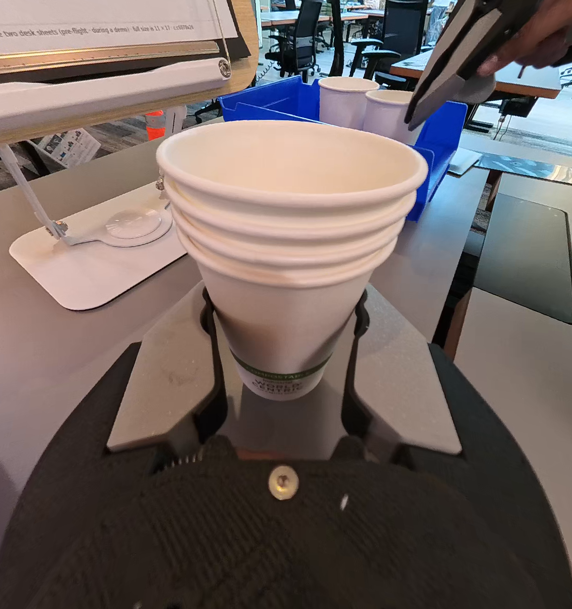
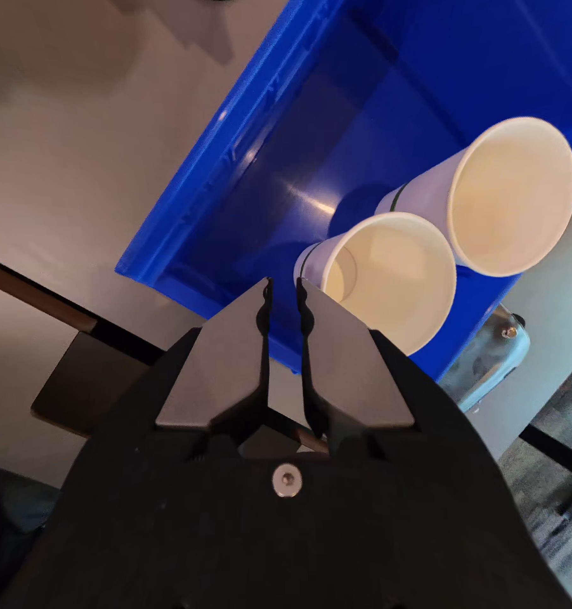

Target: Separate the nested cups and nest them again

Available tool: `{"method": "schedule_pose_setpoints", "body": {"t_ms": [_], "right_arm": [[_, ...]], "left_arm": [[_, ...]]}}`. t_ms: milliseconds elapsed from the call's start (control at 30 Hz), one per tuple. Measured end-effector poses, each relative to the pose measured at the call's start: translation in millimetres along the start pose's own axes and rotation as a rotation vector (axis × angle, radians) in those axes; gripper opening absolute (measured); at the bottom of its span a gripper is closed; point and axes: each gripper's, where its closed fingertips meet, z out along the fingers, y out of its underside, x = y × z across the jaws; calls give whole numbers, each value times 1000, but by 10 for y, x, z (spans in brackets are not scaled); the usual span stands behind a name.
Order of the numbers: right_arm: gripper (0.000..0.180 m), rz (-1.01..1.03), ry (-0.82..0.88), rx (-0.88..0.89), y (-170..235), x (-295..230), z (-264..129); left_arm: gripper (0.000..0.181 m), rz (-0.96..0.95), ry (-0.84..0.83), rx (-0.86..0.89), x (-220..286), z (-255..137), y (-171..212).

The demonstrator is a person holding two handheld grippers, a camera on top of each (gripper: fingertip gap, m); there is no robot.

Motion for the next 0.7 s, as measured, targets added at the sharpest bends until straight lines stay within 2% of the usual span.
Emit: {"method": "schedule_pose_setpoints", "body": {"t_ms": [167, 200, 533, 700], "right_arm": [[7, -58, 154, -129, 154, 158, 67], [0, -86, 177, -147, 174, 181, 61], [0, -288, 234, -234, 282, 268, -22], [0, -403, 369, -280, 291, 430, -37]], "left_arm": [[86, -6, -3, 2, -15, -12, 4], [86, -8, -4, 3, -20, -13, 3], [86, -5, -1, -1, -15, 1, 8], [86, -6, -3, -1, -17, 0, 9]]}}
